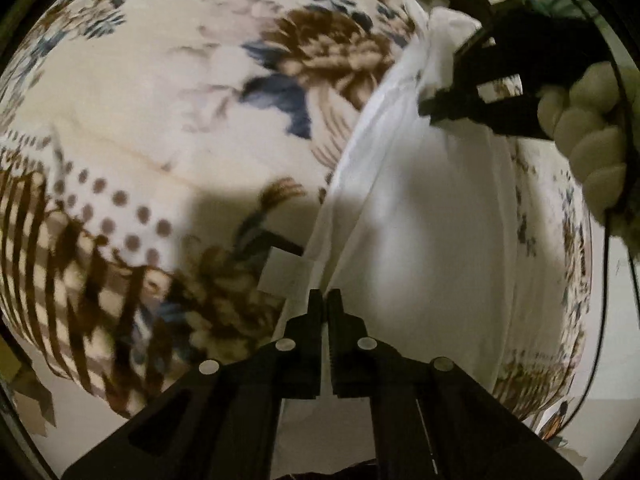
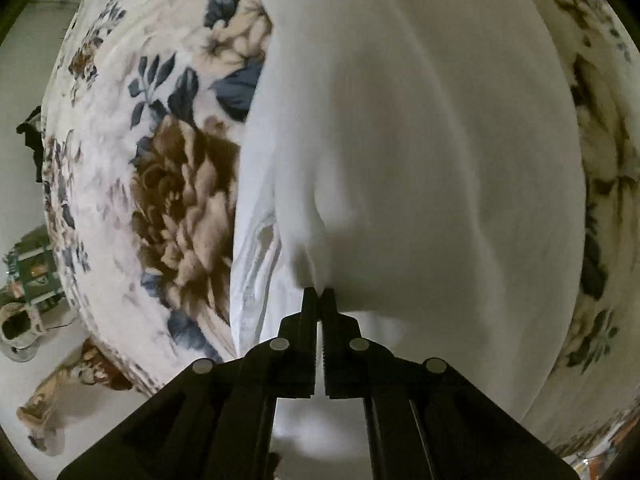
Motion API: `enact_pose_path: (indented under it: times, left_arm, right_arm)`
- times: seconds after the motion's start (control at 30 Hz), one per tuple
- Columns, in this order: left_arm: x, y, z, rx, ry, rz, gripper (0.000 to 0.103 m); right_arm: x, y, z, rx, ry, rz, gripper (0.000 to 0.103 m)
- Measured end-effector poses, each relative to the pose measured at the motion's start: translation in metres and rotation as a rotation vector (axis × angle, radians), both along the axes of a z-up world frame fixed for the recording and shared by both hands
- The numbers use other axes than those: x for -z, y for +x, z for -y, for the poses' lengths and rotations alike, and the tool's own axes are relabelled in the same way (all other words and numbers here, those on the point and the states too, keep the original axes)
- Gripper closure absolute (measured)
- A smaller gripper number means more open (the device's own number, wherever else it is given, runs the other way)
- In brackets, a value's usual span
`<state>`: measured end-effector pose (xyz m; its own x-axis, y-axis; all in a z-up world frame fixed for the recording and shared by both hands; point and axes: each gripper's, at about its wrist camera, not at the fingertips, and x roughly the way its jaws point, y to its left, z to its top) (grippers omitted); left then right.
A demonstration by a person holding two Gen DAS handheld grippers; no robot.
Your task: Fold small clothes
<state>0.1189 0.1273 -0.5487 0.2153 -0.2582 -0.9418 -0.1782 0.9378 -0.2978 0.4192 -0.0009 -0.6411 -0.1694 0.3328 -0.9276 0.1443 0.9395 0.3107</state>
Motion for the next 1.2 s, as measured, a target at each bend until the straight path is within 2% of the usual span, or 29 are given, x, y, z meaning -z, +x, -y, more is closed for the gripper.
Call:
enact_pose_path:
  times: [0.2,0.27,0.3,0.4,0.47,0.53,0.6,0.63,0.73,0.8,0.87,0.93,0.97,1.0,1.07,1.1,1.2]
  left_arm:
    - [-0.011,-0.001,-0.032,-0.057,-0.019,0.026,0.103]
    - [-0.010,-0.001,-0.034,-0.064,-0.068,0.026,0.103]
    - [-0.009,0.000,-0.037,-0.061,-0.111,0.013,0.102]
    - [-0.002,0.000,-0.034,-0.056,-0.162,-0.045,0.100]
    - [0.005,-0.004,-0.027,-0.032,-0.157,-0.085,0.099]
    - [0.014,-0.007,-0.015,0.020,-0.135,-0.124,0.099]
    - [0.026,-0.009,-0.002,0.067,-0.114,-0.161,0.099]
    - [0.031,-0.010,0.004,0.082,-0.103,-0.181,0.099]
    - [0.040,-0.011,0.011,0.071,-0.097,-0.206,0.099]
    - [0.040,-0.011,0.010,0.051,-0.109,-0.208,0.098]
    - [0.036,-0.013,0.007,0.037,-0.118,-0.208,0.098]
    - [0.033,-0.015,0.000,0.022,-0.122,-0.204,0.098]
    - [0.033,-0.015,-0.002,0.015,-0.129,-0.206,0.095]
    - [0.034,-0.016,-0.004,0.007,-0.144,-0.210,0.080]
    - [0.039,-0.017,-0.011,0.001,-0.171,-0.214,0.059]
    - [0.042,-0.016,-0.012,0.000,-0.196,-0.212,0.053]
    - [0.047,-0.013,-0.008,0.011,-0.171,-0.211,0.052]
  right_arm:
    - [-0.028,-0.006,-0.016,-0.017,0.003,0.069,0.101]
    - [-0.030,-0.003,-0.025,-0.007,0.021,0.073,0.101]
    - [-0.030,-0.005,-0.023,-0.002,0.031,0.075,0.101]
    - [-0.022,-0.002,-0.025,-0.050,0.037,0.046,0.101]
    - [-0.011,0.001,-0.018,-0.051,0.037,0.001,0.100]
    - [-0.001,0.001,-0.008,-0.053,0.088,-0.059,0.094]
    - [-0.002,-0.004,0.003,-0.040,0.114,-0.070,0.065]
    - [-0.004,-0.008,0.011,-0.029,0.117,-0.072,0.062]
    - [-0.024,-0.029,0.047,-0.007,0.149,-0.045,0.061]
    - [-0.031,-0.052,0.074,0.001,0.106,-0.035,0.050]
    - [-0.024,-0.089,0.105,0.024,0.052,-0.079,0.050]
    - [-0.006,-0.130,0.125,0.047,0.048,-0.166,0.050]
    - [0.007,-0.155,0.133,0.060,0.063,-0.219,0.050]
    - [0.018,-0.174,0.138,0.071,0.075,-0.262,0.050]
    - [0.036,-0.209,0.142,0.095,0.106,-0.328,0.050]
    - [0.045,-0.226,0.141,0.099,0.121,-0.349,0.050]
    - [0.054,-0.248,0.135,0.100,0.140,-0.359,0.050]
